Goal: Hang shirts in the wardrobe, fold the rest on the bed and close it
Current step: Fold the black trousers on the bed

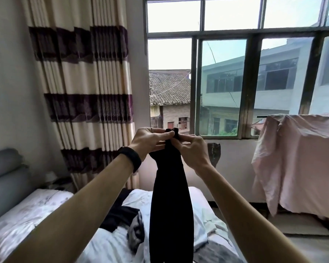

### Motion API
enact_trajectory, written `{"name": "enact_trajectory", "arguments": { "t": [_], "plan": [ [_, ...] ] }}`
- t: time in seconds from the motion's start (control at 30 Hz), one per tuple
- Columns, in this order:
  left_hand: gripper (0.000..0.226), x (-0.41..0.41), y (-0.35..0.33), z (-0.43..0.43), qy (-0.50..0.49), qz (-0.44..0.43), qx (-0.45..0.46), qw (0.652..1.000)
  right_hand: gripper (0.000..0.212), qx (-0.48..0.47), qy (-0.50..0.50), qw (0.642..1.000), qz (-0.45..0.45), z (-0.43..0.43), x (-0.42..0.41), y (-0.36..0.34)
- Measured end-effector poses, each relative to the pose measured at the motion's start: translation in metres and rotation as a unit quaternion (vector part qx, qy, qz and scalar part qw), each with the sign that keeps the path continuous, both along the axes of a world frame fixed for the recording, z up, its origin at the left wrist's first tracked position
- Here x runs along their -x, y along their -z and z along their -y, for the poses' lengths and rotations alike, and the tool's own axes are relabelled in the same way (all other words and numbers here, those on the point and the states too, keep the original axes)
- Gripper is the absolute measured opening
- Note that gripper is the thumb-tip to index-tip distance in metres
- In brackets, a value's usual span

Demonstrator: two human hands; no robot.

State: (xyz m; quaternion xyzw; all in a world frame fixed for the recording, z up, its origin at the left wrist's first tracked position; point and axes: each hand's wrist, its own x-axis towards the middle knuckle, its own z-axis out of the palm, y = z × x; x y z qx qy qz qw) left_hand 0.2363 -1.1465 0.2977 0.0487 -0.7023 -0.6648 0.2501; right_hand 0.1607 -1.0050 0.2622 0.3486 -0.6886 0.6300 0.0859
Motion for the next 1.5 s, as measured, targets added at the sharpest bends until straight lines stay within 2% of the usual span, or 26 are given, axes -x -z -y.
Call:
{"name": "enact_trajectory", "arguments": {
  "t": [0.07, 0.13, 0.2, 0.3, 0.4, 0.47, 0.53, 0.57, 0.63, 0.77, 0.8, 0.93, 1.03, 1.1, 1.13, 1.2, 1.3, 1.37, 1.5],
  "plan": [
    [0.04, -0.003, 0.002, 0.006, -0.002, 0.009, 0.044, 0.999, 0.026, 0.028, -0.107, 0.991, 0.069, -0.001, -0.002, 0.003],
    [0.037, -0.005, 0.005, 0.014, -0.026, 0.019, 0.086, 0.996, 0.033, 0.062, -0.254, 0.954, 0.148, -0.002, -0.006, 0.006],
    [0.026, -0.004, 0.009, 0.024, -0.059, 0.02, 0.122, 0.991, 0.045, 0.057, -0.314, 0.93, 0.181, -0.001, -0.006, 0.01],
    [0.016, -0.006, 0.019, 0.04, -0.092, 0.028, 0.18, 0.979, 0.047, 0.024, -0.272, 0.946, 0.176, -0.002, 0.0, 0.021],
    [0.018, -0.014, 0.031, 0.054, -0.089, 0.015, 0.199, 0.976, 0.049, -0.022, -0.07, 0.991, 0.112, -0.015, 0.02, 0.051],
    [0.019, -0.02, 0.036, 0.062, -0.086, -0.003, 0.17, 0.982, 0.071, -0.059, 0.017, 0.992, 0.113, -0.024, 0.034, 0.076],
    [0.022, -0.026, 0.038, 0.064, -0.068, -0.014, 0.134, 0.989, 0.1, -0.066, -0.047, 0.976, 0.203, -0.026, 0.042, 0.092],
    [0.023, -0.027, 0.039, 0.063, -0.06, -0.015, 0.121, 0.991, 0.109, -0.067, -0.093, 0.962, 0.249, -0.023, 0.042, 0.095],
    [0.023, -0.029, 0.04, 0.062, -0.046, -0.016, 0.11, 0.993, 0.102, -0.068, -0.145, 0.945, 0.286, -0.018, 0.039, 0.093],
    [0.022, -0.033, 0.038, 0.068, -0.053, -0.025, 0.103, 0.993, 0.056, 0.012, -0.205, 0.94, 0.274, -0.008, 0.041, 0.085],
    [0.021, -0.036, 0.037, 0.072, -0.064, -0.031, 0.096, 0.993, 0.053, 0.027, -0.222, 0.936, 0.271, -0.007, 0.042, 0.082],
    [0.022, -0.044, 0.028, 0.083, -0.077, -0.054, 0.049, 0.994, 0.068, 0.071, -0.28, 0.909, 0.299, -0.006, 0.049, 0.08],
    [0.021, -0.047, 0.025, 0.081, -0.065, -0.046, 0.054, 0.995, 0.058, 0.014, -0.352, 0.88, 0.32, -0.003, 0.048, 0.088],
    [0.021, -0.045, 0.024, 0.077, -0.078, -0.033, 0.075, 0.994, 0.06, -0.03, -0.368, 0.876, 0.312, -0.002, 0.048, 0.086],
    [0.021, -0.045, 0.025, 0.075, -0.09, -0.031, 0.08, 0.992, 0.057, -0.039, -0.353, 0.884, 0.303, -0.002, 0.046, 0.082],
    [0.02, -0.044, 0.026, 0.075, -0.118, -0.035, 0.082, 0.989, 0.042, -0.04, -0.278, 0.925, 0.255, -0.001, 0.042, 0.068],
    [0.018, -0.041, 0.019, 0.078, -0.155, -0.043, 0.111, 0.981, 0.03, -0.054, -0.105, 0.987, 0.111, 0.004, 0.038, 0.035],
    [0.016, -0.036, 0.003, 0.079, -0.177, -0.06, 0.125, 0.974, 0.028, -0.079, -0.02, 0.997, 0.013, 0.011, 0.034, 0.006],
    [0.013, -0.023, -0.052, 0.078, -0.231, -0.128, 0.144, 0.954, 0.027, -0.076, 0.113, 0.987, -0.081, 0.023, 0.028, -0.064]
  ]
}}
